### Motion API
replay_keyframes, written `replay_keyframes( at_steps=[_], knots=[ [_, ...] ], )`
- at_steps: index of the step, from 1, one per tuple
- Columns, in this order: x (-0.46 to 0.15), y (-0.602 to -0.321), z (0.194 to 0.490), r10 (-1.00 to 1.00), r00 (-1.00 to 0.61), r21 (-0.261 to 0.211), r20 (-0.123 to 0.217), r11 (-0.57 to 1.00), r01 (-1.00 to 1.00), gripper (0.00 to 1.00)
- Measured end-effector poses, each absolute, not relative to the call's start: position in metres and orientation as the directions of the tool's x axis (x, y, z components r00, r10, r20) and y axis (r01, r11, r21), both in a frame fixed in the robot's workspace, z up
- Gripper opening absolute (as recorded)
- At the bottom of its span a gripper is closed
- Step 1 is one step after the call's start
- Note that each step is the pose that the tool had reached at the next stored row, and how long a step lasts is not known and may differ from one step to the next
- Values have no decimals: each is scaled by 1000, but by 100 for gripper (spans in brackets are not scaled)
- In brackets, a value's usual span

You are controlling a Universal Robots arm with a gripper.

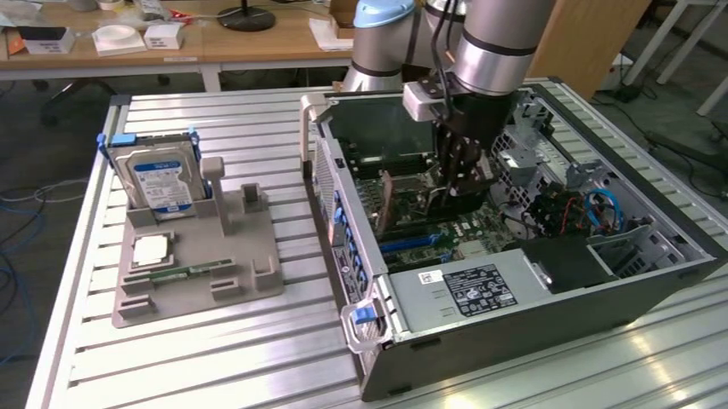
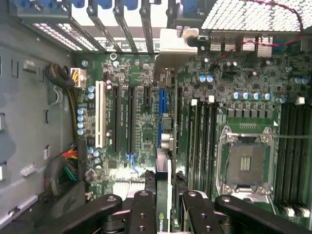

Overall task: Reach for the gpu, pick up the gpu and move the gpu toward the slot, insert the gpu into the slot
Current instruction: 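Insert the gpu into the slot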

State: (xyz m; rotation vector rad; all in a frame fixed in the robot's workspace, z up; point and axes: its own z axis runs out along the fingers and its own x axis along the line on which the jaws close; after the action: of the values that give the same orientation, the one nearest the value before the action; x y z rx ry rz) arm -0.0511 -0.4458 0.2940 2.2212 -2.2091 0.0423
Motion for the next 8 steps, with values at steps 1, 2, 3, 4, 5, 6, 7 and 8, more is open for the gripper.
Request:
replay_keyframes(
  at_steps=[1, 2, 3, 4, 5, 6, 7, 8],
  knots=[
    [-54, -446, 293, -1000, 5, -13, 25, -6, -1000, 26],
    [-56, -446, 292, -1000, 5, -13, 25, -6, -1000, 26],
    [-59, -446, 291, -1000, 5, -13, 25, -5, -1000, 26],
    [-61, -446, 290, -1000, 2, -13, 25, -3, -1000, 26],
    [-61, -446, 289, -1000, -4, -14, 26, 3, -1000, 26],
    [-62, -446, 288, -1000, -11, -14, 26, 10, -1000, 26],
    [-62, -446, 287, -1000, -16, -15, 26, 16, -1000, 26],
    [-63, -446, 287, -999, -21, -15, 26, 20, -1000, 26]
  ],
)
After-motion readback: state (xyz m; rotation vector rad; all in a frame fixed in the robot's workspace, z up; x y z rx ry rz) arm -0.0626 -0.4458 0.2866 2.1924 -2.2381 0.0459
